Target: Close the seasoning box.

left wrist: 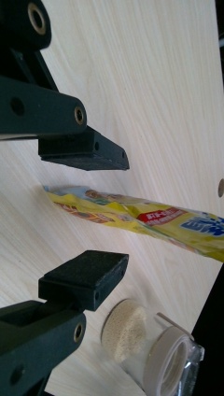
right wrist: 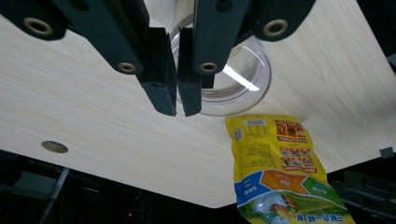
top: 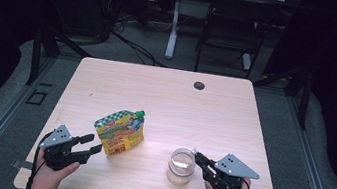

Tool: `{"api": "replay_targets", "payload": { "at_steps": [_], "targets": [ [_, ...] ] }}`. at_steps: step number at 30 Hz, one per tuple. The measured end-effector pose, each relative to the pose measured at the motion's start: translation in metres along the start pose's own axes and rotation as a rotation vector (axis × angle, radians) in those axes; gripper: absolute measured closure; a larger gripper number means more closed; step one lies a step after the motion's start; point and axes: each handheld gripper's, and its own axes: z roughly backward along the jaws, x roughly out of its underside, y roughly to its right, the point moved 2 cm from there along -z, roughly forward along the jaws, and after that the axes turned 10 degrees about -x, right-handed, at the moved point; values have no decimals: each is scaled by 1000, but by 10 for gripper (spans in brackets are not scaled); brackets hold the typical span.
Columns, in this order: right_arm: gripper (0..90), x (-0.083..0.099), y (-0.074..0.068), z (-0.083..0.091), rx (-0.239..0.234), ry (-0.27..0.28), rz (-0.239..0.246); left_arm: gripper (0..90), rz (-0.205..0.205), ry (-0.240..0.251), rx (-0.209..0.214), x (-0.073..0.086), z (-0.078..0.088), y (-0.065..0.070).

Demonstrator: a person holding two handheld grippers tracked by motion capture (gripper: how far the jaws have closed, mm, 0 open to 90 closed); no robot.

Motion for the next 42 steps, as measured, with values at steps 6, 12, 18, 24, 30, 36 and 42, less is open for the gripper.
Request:
{"api": "replay_targets", "payload": {
  "at_steps": [6,12,18,24,30,36,42],
  "targets": [
    [833,-2,5,7,19,18,-11,480,25,32,-11,-7,14,-9],
    [791,-2,16,18,51,31,-35,470,47,41,-52,-7,25,-23],
    [716,3,31,28,103,34,-56,460,88,41,-97,-3,28,-34],
    [630,10,43,32,134,10,-78,456,113,42,-125,-2,30,-43],
    [595,21,52,33,172,2,-95,446,116,12,-137,7,24,-52],
    [588,35,64,32,214,-33,-119,443,108,-39,-159,21,12,-60],
    [577,49,72,30,257,-82,-121,431,133,-73,-161,30,3,-69]
  ]
}}
